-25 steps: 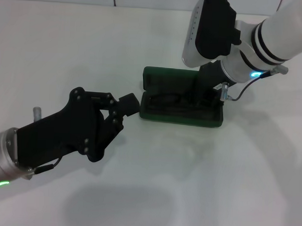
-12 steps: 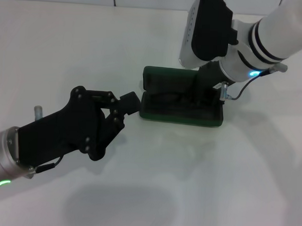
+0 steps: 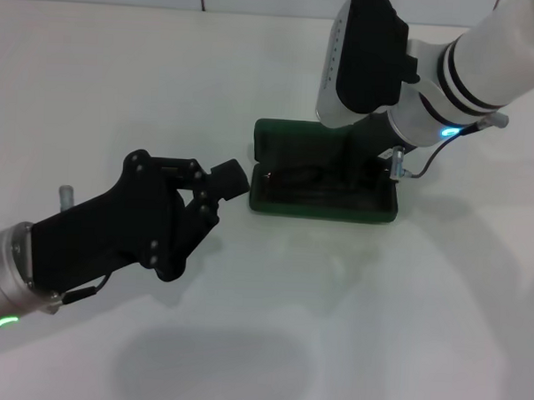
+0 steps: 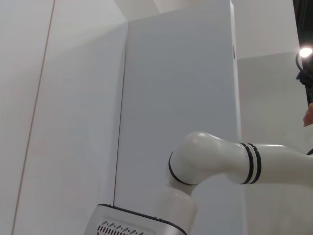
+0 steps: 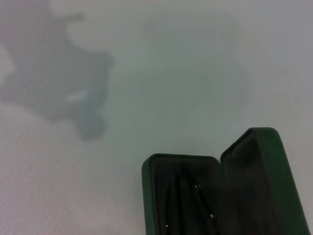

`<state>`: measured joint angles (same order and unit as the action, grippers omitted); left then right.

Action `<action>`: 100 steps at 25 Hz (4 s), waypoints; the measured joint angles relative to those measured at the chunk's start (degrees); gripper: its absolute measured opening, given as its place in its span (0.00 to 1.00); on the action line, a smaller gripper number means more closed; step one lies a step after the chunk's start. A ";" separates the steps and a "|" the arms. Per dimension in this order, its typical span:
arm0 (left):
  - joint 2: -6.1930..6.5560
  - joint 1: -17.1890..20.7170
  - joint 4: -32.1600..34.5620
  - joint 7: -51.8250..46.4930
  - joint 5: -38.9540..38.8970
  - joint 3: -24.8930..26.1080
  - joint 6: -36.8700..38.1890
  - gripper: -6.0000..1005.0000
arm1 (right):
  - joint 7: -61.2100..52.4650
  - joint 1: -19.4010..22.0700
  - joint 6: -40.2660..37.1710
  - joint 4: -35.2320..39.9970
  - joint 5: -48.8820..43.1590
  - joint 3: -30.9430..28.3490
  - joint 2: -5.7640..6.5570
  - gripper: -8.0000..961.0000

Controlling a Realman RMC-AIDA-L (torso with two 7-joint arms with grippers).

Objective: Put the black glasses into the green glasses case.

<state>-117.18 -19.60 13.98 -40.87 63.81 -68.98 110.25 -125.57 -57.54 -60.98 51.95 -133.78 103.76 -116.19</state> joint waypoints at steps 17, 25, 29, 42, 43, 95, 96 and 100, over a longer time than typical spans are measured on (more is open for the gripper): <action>0.12 0.00 0.00 0.00 0.00 -0.01 -0.03 0.03 | -1.04 2.77 -1.60 4.79 0.42 -0.32 0.00 0.13; 0.85 -0.33 0.44 -0.46 -2.18 -0.01 0.16 0.03 | -1.64 9.49 -3.20 12.89 1.77 -1.06 0.00 0.13; 1.77 -1.64 0.50 -1.19 -3.56 0.72 0.15 0.03 | -1.55 14.14 -3.65 17.75 3.56 -2.50 0.00 0.13; 11.84 -11.31 15.13 -32.61 5.22 5.84 -13.69 0.03 | 25.69 36.15 -25.90 18.99 34.60 -32.79 0.45 0.13; 12.07 -13.28 16.08 -35.43 7.84 5.92 -16.20 0.03 | 26.31 37.34 -29.18 18.58 33.53 -36.13 0.39 0.13; -1.91 -29.44 15.64 -46.31 51.05 4.08 -39.21 0.13 | 36.99 39.18 -34.19 -5.92 32.18 -49.54 0.52 0.13; -2.03 -28.70 17.24 -46.29 50.16 4.13 -38.11 0.13 | 36.99 39.38 -34.45 -5.85 32.37 -49.54 0.52 0.13; -1.73 -23.17 24.73 -45.54 41.02 4.29 -28.00 0.13 | 39.31 39.66 -36.56 -5.95 33.45 -49.45 0.49 0.14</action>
<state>-118.91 -42.77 38.71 -86.41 104.83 -64.69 82.26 -86.26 -17.88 -97.55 46.00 -100.33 54.32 -115.70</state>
